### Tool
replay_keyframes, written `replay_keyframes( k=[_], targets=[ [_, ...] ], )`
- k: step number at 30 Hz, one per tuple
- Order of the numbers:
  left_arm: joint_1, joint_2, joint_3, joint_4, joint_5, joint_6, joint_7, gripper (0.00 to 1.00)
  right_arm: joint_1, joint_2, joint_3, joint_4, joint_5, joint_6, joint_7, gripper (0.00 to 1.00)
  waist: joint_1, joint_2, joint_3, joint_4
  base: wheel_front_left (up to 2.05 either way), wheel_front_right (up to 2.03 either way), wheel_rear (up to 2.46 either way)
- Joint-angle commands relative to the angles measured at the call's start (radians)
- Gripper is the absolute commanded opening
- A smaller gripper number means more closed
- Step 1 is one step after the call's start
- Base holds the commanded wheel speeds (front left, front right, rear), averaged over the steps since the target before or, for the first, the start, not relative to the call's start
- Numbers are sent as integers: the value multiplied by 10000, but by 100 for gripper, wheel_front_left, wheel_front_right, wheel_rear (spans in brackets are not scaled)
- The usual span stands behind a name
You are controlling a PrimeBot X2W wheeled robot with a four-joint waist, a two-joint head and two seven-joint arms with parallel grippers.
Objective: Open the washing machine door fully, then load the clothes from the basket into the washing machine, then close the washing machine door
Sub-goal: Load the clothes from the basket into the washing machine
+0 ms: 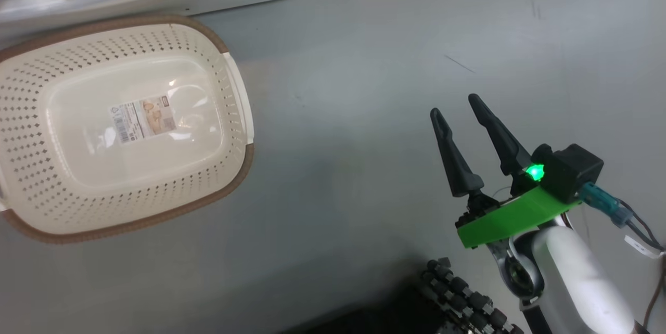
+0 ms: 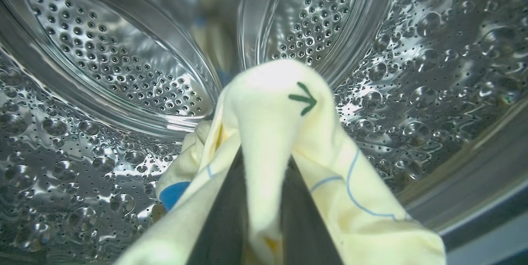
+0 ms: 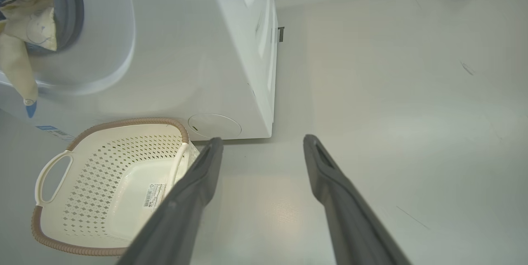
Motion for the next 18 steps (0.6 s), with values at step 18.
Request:
replay_keyframes(
  k=[18],
  targets=[
    [-2593,722,-439,198,1105,342,-2344,0,-183,57,609,-169,264,-4,-95,100,0,0,754,-222,0,0,0]
  ],
)
